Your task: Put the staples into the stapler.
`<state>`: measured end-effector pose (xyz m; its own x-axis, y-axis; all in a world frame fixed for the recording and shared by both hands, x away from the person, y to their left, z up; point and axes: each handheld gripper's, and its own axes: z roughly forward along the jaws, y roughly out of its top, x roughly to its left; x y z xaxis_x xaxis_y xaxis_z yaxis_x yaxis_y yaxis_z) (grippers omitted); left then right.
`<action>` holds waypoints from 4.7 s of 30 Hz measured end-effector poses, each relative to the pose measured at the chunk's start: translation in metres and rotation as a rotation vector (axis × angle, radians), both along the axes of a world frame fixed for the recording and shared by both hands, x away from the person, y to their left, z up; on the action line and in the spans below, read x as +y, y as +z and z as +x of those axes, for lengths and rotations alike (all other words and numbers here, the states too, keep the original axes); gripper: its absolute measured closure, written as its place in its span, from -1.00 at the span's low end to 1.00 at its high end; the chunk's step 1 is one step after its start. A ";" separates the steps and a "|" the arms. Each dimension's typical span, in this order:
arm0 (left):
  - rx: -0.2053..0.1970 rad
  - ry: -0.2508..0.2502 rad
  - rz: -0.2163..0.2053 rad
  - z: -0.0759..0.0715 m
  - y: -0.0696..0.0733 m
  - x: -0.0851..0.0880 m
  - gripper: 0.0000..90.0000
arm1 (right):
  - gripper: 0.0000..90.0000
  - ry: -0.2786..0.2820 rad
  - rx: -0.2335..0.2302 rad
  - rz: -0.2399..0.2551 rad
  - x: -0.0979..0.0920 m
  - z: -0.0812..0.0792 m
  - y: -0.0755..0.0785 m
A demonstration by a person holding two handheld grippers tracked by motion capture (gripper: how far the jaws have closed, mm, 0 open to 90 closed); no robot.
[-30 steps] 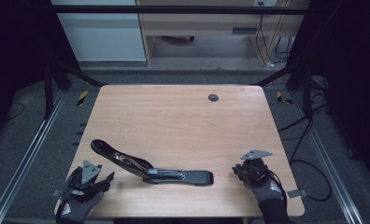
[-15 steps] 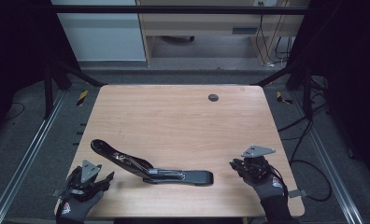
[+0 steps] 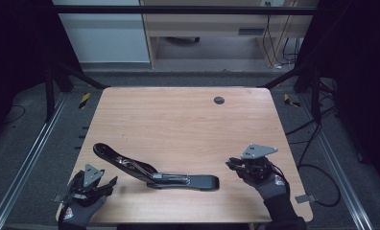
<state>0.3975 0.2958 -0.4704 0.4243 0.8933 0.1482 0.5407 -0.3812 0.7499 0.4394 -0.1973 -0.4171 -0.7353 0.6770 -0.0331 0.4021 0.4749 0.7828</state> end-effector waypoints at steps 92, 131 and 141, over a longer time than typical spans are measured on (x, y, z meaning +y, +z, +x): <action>0.012 -0.009 -0.010 0.001 -0.001 0.001 -0.02 | 0.74 0.547 0.078 -0.046 0.145 0.042 0.005; 0.010 -0.014 0.000 0.000 -0.001 -0.001 -0.03 | 0.74 0.607 0.118 -0.111 0.158 0.046 -0.017; 0.006 -0.013 -0.001 0.000 -0.001 -0.001 -0.03 | 0.74 0.621 0.118 -0.135 0.161 0.047 -0.021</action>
